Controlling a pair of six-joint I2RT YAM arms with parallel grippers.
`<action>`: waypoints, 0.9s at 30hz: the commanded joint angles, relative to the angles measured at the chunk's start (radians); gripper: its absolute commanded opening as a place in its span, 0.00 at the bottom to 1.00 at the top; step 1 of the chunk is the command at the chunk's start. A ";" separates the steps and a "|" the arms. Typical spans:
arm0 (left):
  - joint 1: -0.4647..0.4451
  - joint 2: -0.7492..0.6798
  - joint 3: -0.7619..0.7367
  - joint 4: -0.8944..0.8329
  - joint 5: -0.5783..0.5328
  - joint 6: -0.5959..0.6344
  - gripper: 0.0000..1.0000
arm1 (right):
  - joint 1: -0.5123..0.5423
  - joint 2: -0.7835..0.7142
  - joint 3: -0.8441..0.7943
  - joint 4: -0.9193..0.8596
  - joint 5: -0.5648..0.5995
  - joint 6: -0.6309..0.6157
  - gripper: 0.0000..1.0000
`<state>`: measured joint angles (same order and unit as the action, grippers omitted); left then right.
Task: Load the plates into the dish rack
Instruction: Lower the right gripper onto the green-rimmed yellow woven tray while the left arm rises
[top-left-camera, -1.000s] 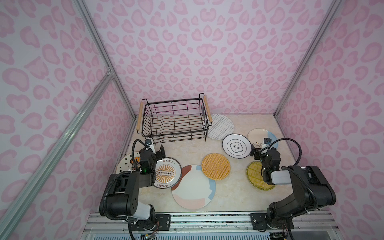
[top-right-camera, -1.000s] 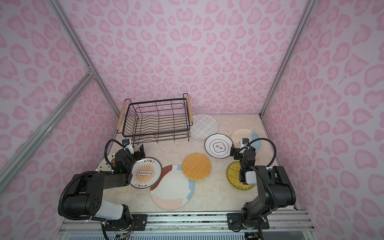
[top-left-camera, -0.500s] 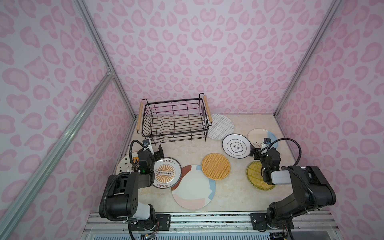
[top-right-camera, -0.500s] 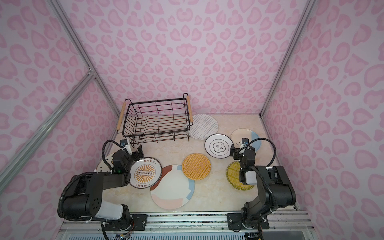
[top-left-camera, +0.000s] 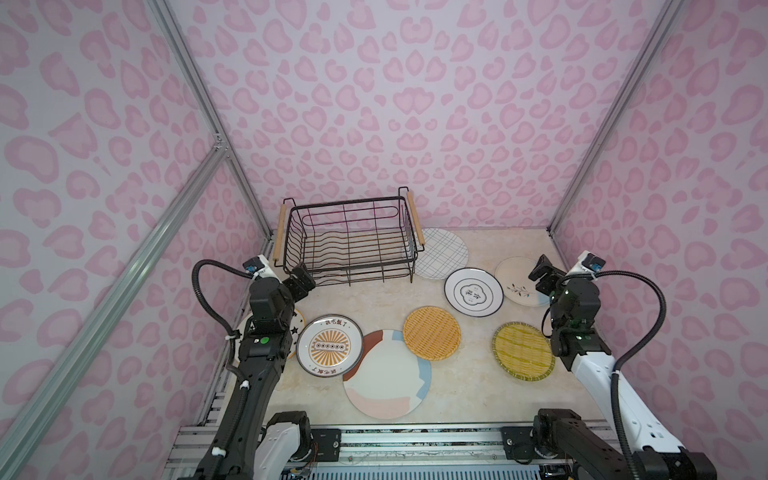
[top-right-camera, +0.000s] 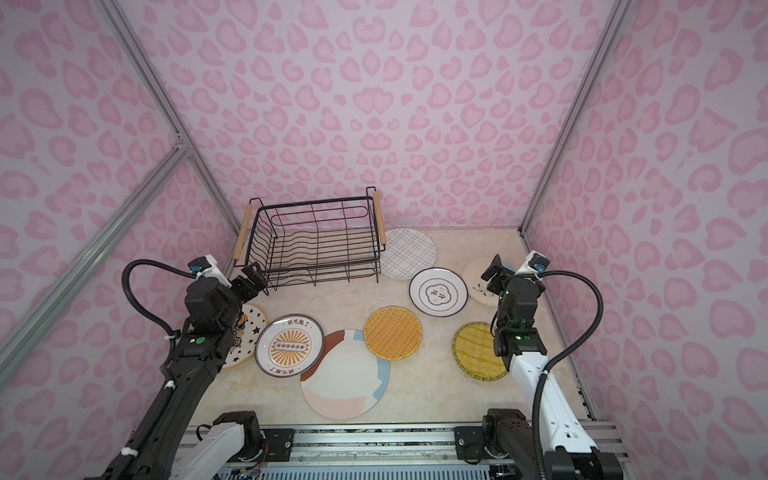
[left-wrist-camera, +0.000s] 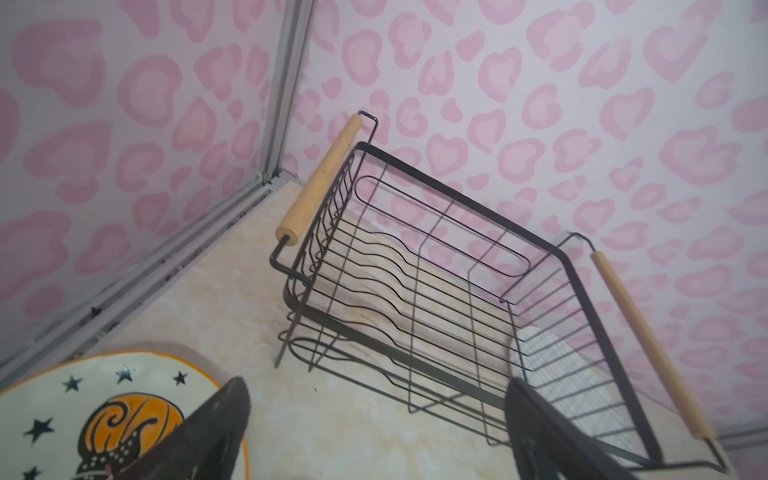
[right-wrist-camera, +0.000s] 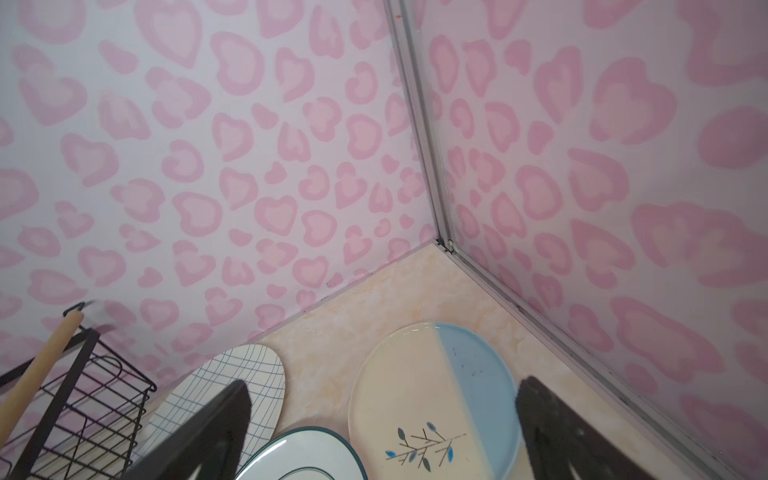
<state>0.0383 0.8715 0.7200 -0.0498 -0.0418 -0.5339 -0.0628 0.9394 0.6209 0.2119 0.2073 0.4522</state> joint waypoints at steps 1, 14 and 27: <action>0.009 -0.077 0.012 -0.204 0.256 -0.104 0.97 | -0.080 -0.055 -0.023 -0.230 -0.137 0.209 1.00; -0.040 -0.095 -0.007 -0.253 0.611 0.063 0.97 | -0.310 -0.245 -0.153 -0.875 -0.283 0.269 0.95; -0.150 0.001 -0.004 -0.201 0.697 0.072 0.99 | -0.440 -0.144 -0.338 -0.630 -0.497 0.359 0.90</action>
<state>-0.1093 0.8799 0.7109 -0.2951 0.6342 -0.4698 -0.5003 0.7727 0.2989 -0.4717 -0.2394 0.7937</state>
